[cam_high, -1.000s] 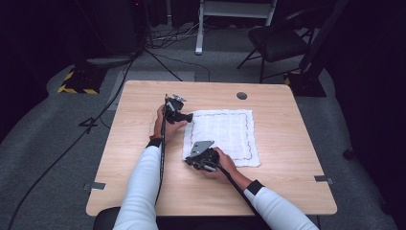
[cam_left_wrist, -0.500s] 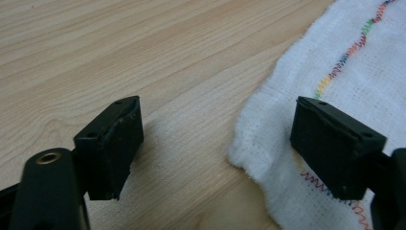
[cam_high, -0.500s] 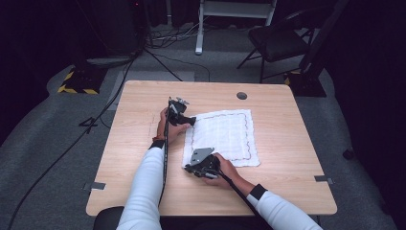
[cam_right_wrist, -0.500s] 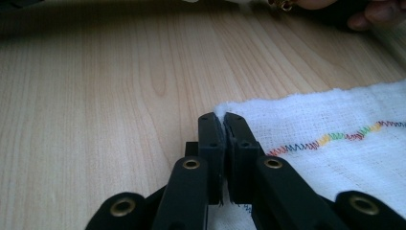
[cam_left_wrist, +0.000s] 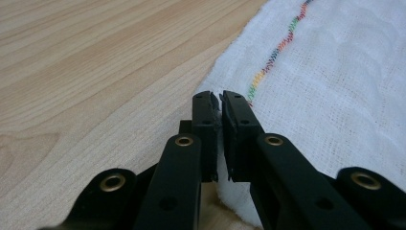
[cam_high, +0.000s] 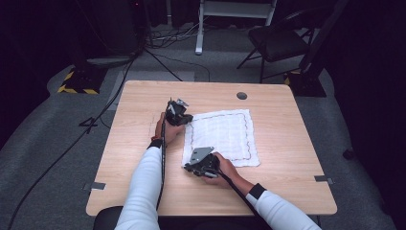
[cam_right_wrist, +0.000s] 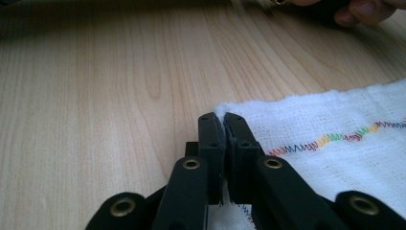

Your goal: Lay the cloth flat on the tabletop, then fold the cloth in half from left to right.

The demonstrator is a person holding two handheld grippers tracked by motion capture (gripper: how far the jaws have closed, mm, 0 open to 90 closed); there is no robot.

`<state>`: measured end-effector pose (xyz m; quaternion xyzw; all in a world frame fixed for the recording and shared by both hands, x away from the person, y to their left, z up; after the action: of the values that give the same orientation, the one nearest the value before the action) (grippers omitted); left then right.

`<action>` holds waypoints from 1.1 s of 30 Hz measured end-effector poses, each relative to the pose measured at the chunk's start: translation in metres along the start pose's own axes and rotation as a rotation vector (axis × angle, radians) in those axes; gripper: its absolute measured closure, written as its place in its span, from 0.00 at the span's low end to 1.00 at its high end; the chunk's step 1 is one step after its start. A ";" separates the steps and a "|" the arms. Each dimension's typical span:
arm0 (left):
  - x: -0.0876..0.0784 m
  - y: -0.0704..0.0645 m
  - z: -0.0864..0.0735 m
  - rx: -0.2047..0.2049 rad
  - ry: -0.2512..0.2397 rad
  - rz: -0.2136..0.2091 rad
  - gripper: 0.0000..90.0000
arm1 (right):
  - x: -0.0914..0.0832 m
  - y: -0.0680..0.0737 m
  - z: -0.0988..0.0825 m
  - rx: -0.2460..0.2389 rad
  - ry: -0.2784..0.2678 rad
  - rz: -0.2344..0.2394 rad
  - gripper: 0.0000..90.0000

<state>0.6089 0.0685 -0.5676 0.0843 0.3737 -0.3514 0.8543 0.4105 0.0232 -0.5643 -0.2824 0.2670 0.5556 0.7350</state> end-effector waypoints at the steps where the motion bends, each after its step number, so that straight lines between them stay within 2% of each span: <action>1: 0.000 0.001 0.000 -0.002 -0.001 0.005 0.95 | 0.000 0.000 0.001 0.000 0.000 -0.005 0.97; 10: -0.011 0.011 -0.002 0.014 0.017 0.042 0.95 | -0.001 -0.002 0.006 -0.003 -0.009 -0.016 0.97; 16: -0.021 0.016 0.000 0.003 -0.005 0.053 0.95 | -0.001 -0.005 0.010 0.001 -0.019 -0.031 0.97; 19: -0.025 0.019 -0.001 0.014 0.005 0.064 0.95 | -0.002 -0.005 0.012 -0.006 -0.026 -0.041 0.97; 26: -0.040 0.028 -0.001 0.008 -0.009 0.083 0.95 | -0.006 -0.008 0.021 -0.003 -0.050 -0.049 0.97; 29: -0.046 0.031 -0.001 0.000 -0.026 0.094 0.95 | -0.006 -0.007 0.026 -0.012 -0.058 -0.055 0.97; 33: -0.054 0.031 0.001 0.011 -0.059 0.092 0.95 | -0.008 -0.008 0.033 -0.012 -0.078 -0.067 0.97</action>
<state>0.6048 0.1202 -0.5324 0.0956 0.3422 -0.3160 0.8797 0.4186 0.0398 -0.5348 -0.2737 0.2255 0.5429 0.7613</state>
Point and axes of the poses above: each handheld gripper's, and its own axes: x roughly forward along the jaws, z roughly out of its top, y roughly to its left, the point moved 10 cm from there along x, roughly forward along the jaws
